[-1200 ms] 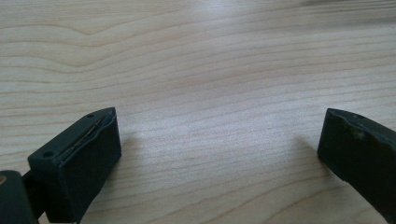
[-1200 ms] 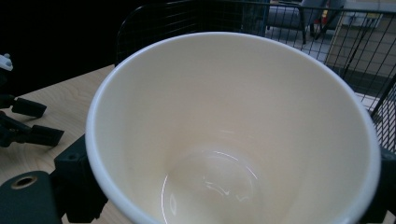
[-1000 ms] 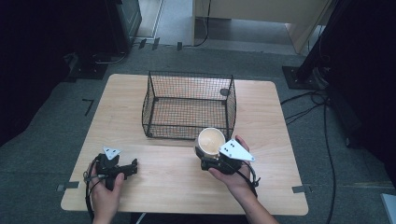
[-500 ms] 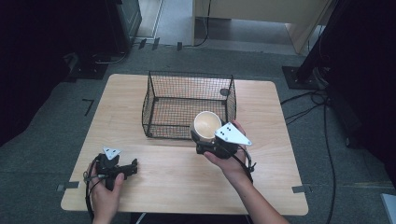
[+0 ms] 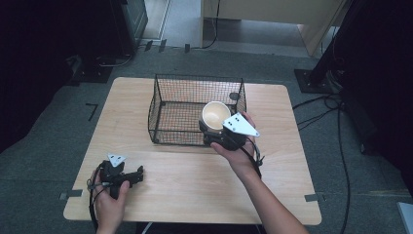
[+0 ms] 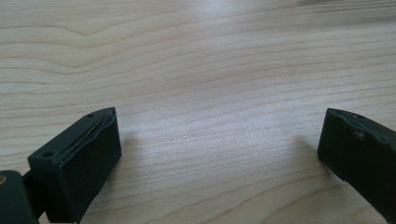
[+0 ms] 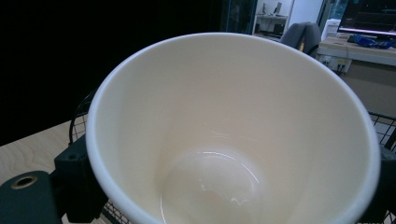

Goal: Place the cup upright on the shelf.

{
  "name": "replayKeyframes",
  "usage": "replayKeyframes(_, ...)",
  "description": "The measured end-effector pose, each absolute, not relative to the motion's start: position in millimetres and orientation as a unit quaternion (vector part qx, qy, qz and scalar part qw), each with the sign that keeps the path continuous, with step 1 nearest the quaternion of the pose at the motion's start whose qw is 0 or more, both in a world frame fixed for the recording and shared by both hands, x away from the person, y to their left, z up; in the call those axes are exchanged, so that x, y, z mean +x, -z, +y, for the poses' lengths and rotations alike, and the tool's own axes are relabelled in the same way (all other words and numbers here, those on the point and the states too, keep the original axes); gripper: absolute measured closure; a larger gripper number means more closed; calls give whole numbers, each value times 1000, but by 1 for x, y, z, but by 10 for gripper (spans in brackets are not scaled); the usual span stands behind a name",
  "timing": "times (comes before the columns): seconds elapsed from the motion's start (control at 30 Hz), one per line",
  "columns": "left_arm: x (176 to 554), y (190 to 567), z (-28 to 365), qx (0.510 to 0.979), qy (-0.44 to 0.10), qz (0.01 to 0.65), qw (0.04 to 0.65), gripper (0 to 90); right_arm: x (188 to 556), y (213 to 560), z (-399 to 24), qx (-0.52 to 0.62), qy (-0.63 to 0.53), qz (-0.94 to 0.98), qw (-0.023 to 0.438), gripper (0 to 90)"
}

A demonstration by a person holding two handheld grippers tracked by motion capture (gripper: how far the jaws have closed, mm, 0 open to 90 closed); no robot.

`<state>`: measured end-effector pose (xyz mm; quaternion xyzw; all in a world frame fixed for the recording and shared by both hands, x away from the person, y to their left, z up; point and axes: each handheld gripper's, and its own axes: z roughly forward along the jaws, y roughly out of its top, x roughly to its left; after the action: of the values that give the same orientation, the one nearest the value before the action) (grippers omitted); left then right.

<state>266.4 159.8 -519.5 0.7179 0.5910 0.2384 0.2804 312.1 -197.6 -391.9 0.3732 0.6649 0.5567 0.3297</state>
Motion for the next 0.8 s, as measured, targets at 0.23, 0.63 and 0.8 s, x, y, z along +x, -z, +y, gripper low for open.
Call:
replayKeyframes(0.23, 266, 519, 160, 718, -238, 591, 280, 0, 326, 390, -194, 376, -558, 660, 334, 90)
replayKeyframes(0.63, 266, 520, 160, 720, -238, 589, 281, 0, 351, 382, -186, 381, -554, 656, 343, 90)
replayKeyframes(0.8, 266, 519, 160, 720, -237, 589, 281, 0, 360, 383, -185, 385, -558, 649, 344, 91)
